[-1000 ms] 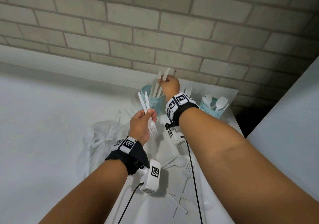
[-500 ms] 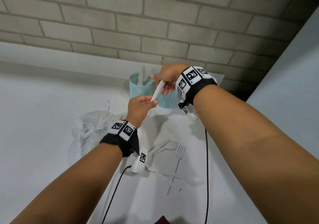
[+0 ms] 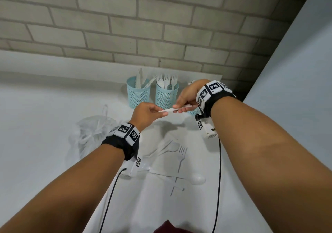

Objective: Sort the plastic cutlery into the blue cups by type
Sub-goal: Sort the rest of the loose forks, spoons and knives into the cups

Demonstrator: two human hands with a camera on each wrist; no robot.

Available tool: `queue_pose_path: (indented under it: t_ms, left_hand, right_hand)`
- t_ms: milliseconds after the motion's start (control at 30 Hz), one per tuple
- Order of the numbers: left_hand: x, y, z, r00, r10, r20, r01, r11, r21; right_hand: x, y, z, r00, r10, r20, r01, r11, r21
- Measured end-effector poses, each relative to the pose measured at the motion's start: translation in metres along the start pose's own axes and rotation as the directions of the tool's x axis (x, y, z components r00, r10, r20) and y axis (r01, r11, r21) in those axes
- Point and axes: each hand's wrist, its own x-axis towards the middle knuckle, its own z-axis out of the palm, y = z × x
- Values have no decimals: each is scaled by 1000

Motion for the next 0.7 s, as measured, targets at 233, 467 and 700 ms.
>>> queue_pose_path:
  t_ms: [233, 467, 700]
  left_hand:
    - [2, -3, -9, 972, -224, -76, 159, 856, -491]
    - [2, -7, -3, 948, -302, -100, 169, 742, -648]
    - [3, 0, 5, 960, -206, -190, 80, 853, -516]
  right_hand:
    - [11, 34, 13, 994, -108, 20, 99, 960, 261]
    - [25, 39, 31, 988, -144, 65, 119, 950, 287]
    - [31, 16, 38, 968, -244, 66, 220, 941, 257]
